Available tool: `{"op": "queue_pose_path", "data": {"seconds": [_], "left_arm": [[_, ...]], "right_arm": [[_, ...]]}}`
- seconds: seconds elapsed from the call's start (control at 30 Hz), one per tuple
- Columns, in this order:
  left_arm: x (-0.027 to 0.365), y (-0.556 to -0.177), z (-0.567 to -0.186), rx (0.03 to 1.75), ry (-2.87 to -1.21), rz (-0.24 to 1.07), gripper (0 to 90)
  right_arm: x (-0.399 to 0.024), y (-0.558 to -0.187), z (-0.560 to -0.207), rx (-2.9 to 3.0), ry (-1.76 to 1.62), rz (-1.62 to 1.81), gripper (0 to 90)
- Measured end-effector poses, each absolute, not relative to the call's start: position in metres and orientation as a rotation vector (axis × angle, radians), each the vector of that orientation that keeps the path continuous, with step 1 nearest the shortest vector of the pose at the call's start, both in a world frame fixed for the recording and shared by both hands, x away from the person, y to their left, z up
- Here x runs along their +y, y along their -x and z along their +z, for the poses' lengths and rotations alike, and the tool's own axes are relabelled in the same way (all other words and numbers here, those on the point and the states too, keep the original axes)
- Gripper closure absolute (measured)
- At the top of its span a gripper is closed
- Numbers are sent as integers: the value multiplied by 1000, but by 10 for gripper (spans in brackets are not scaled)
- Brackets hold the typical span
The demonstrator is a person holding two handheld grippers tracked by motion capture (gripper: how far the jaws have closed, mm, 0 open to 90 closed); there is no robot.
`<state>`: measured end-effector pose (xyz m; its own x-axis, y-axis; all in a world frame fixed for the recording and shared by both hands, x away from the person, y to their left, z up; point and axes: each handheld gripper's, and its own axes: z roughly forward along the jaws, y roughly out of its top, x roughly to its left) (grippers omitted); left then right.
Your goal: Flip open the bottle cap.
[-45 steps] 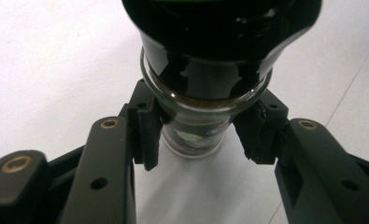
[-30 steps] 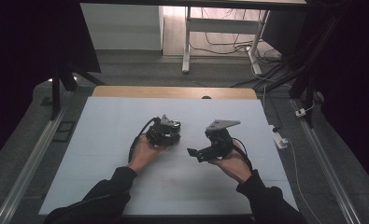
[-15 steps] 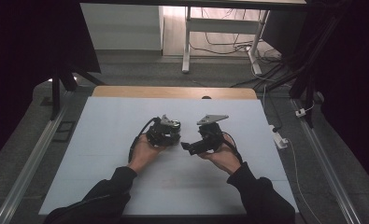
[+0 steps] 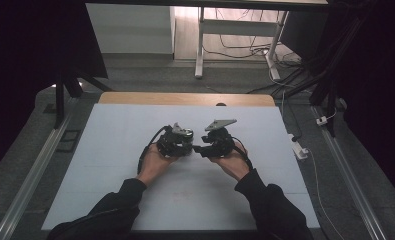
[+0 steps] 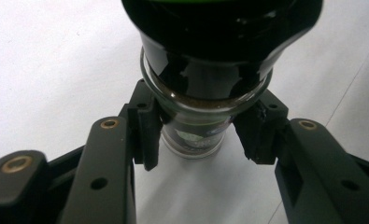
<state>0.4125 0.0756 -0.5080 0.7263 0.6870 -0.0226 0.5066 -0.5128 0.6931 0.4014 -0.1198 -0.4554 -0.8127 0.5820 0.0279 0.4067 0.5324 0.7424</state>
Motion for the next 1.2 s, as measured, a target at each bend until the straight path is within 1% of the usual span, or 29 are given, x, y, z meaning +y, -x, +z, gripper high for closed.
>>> {"op": "queue_pose_path", "data": {"seconds": [0.03,0.07,0.17,0.2,0.27,0.33,0.63,1.2], "left_arm": [[76,-412,-508,898,-2228,333,536],[76,-412,-508,898,-2228,334,537],[76,-412,-508,897,-2230,334,537],[75,-412,-508,898,-2230,334,537],[75,-413,-508,899,-2230,334,537],[75,-412,-508,901,-2228,334,537],[75,-412,-508,896,-2235,336,537],[75,-413,-508,901,-2228,334,537]], "right_arm": [[-120,-401,-455,2548,-836,1147,545],[-118,-403,-456,2570,-832,1147,647],[-114,-403,-457,2591,-818,1142,783],[-114,-403,-457,2591,-818,1142,783],[-111,-404,-457,2597,-808,1149,848],[-108,-405,-458,2602,-802,1162,889],[-97,-408,-463,2601,-843,1178,900],[-98,-407,-457,2581,-872,1208,900]]}}
